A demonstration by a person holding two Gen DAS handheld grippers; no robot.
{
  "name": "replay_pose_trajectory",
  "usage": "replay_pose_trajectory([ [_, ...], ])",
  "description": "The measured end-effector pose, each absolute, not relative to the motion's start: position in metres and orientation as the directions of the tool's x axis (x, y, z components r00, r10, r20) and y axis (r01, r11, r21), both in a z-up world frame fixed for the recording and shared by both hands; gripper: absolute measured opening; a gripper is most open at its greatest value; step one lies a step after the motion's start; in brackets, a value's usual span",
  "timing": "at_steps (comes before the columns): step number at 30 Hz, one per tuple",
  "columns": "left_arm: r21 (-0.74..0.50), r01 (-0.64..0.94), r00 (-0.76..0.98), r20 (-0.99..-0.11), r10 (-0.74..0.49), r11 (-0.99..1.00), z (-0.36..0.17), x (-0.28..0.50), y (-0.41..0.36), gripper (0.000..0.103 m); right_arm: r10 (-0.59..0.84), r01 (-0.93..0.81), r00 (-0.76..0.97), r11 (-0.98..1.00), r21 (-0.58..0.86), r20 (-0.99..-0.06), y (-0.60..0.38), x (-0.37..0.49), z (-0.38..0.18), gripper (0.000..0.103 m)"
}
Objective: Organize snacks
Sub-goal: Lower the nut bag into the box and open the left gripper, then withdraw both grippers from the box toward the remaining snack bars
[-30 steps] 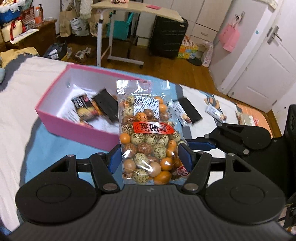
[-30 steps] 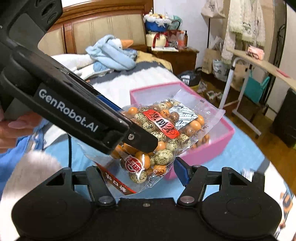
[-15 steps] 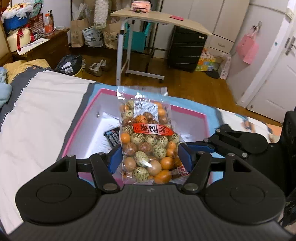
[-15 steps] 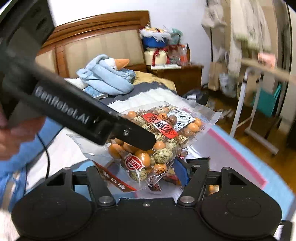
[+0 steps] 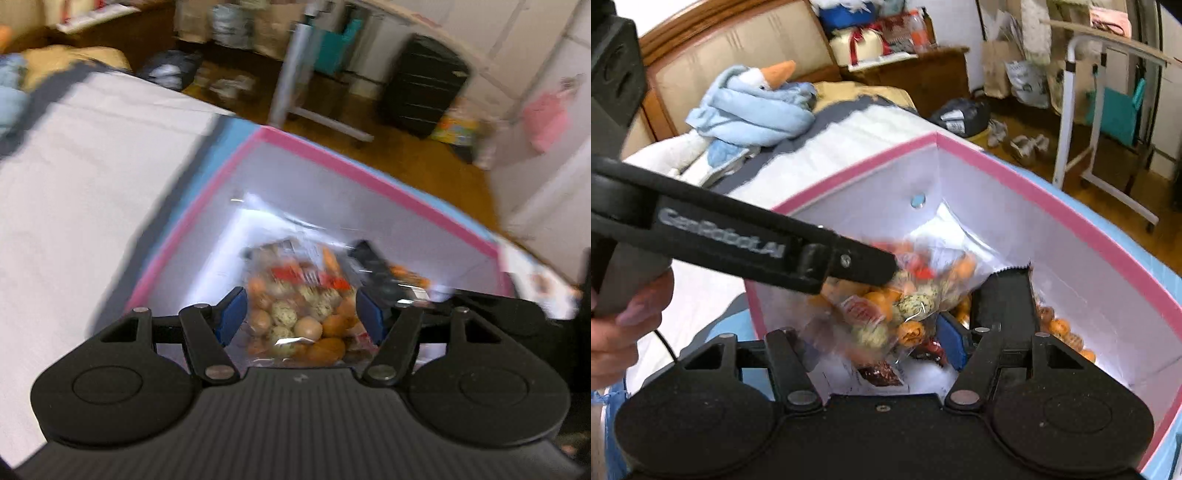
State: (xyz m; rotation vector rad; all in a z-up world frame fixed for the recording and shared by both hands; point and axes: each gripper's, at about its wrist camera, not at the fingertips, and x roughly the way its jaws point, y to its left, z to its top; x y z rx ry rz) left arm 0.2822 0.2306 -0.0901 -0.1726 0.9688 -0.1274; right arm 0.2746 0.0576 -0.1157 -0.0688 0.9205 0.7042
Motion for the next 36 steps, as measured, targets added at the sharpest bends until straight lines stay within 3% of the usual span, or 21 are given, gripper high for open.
replay_pose_trajectory([
  [1, -0.114, 0.001, 0.586, -0.805, -0.094, 0.993, -0.089, 0.279, 0.225, 0.066, 0.52, -0.586, 0.384, 0.776, 0.234, -0.763, 0.059, 0.273, -0.117, 0.075],
  [3, -0.034, 0.017, 0.616, -0.787, -0.038, 0.999, -0.085, 0.272, 0.216, 0.066, 0.531, -0.602, 0.368, 0.762, 0.24, -0.763, 0.057, 0.266, -0.115, 0.079],
  [16, -0.038, 0.157, 0.671, -0.73, -0.134, 0.987, -0.014, 0.2, 0.16, 0.071, 0.494, -0.687, 0.508, 0.726, 0.014, -0.706, -0.064, 0.184, -0.013, 0.083],
  [19, 0.008, 0.213, 0.682, -0.718, -0.142, 0.977, 0.005, 0.176, 0.144, 0.073, 0.443, -0.683, 0.552, 0.726, -0.078, -0.706, -0.103, 0.166, 0.011, 0.083],
  [24, 0.082, 0.273, 0.693, -0.708, -0.137, 0.958, 0.037, 0.146, 0.115, 0.075, 0.41, -0.624, 0.588, 0.779, -0.068, -0.697, -0.166, 0.143, 0.049, 0.083],
  [30, 0.063, 0.337, 0.691, -0.695, -0.201, 0.94, 0.064, 0.12, 0.075, 0.077, 0.415, -0.548, 0.659, 0.836, -0.024, -0.627, -0.227, 0.123, 0.069, 0.083],
  [36, -0.055, 0.375, 0.654, -0.691, -0.306, 0.925, 0.061, 0.114, 0.029, 0.077, 0.355, -0.466, 0.726, 0.884, -0.042, -0.589, -0.268, 0.128, 0.053, 0.083],
])
